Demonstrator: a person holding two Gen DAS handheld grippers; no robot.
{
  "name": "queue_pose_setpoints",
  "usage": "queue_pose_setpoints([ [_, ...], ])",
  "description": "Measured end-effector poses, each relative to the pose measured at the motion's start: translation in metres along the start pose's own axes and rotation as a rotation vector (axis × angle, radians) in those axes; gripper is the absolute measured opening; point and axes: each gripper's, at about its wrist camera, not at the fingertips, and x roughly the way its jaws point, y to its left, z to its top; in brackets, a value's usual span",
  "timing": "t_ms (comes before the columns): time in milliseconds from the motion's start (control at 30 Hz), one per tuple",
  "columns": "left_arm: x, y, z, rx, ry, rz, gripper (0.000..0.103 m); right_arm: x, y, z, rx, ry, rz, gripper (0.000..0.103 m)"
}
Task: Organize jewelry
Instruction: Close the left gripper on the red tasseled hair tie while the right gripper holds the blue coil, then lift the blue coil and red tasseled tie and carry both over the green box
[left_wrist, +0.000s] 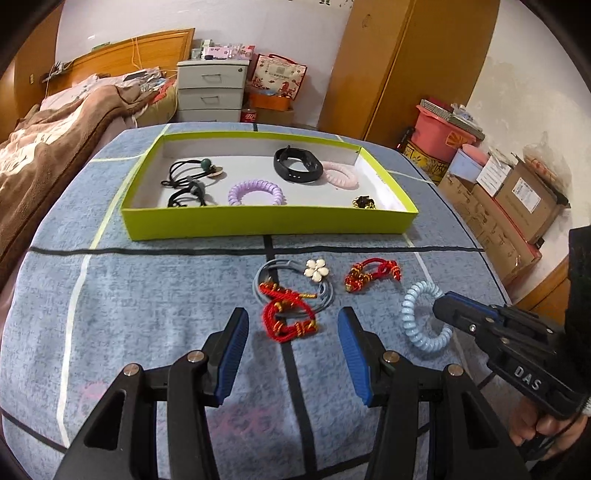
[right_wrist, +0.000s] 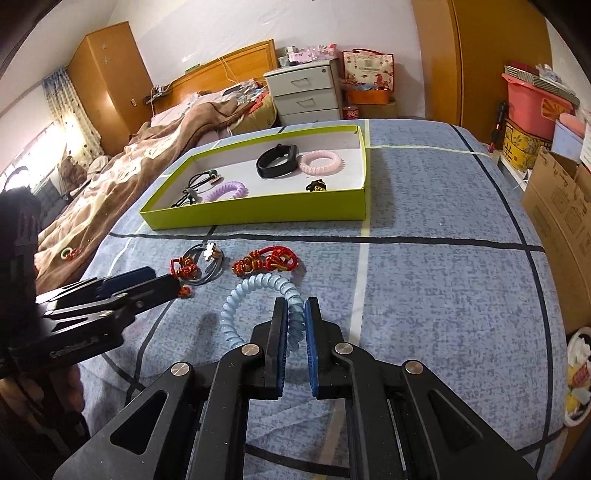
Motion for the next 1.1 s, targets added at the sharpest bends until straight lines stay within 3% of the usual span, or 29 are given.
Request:
queue_pose_setpoints([
  [400, 0.015, 0.003, -0.002, -0.002, 0.016, 0.071, 0.051, -0.003, -0.002, -0.001, 0.006, -0.009, 0.024, 0.010],
  [467, 0.014, 0.002, -0.002, 0.001, 0.019, 0.082, 0.047, -0.003, -0.002, -0.001, 0.007, -0.011, 0.025, 0.010],
  [533, 0.014, 0.002, -0.002, 0.004, 0.014, 0.084, 0.033, -0.003, -0.002, -0.001, 0.007, -0.011, 0.026, 0.010],
  [700, 0.013, 0.005, -0.003, -0.013, 0.016, 0.057, 0.029, -0.005, -0.003, -0.002, 0.009, -0.011, 0.024, 0.010],
  [833, 0.011, 0.005, -0.004, -0.009, 0.011, 0.051, 0.018, -0.005, -0.003, -0.002, 0.010, -0.009, 0.022, 0.010],
  [1100, 0.002, 0.008, -0.003, -0.015, -0.015, 0.059, 0.017, -0.007, -0.003, -0.002, 0.010, -0.013, 0.015, 0.010],
])
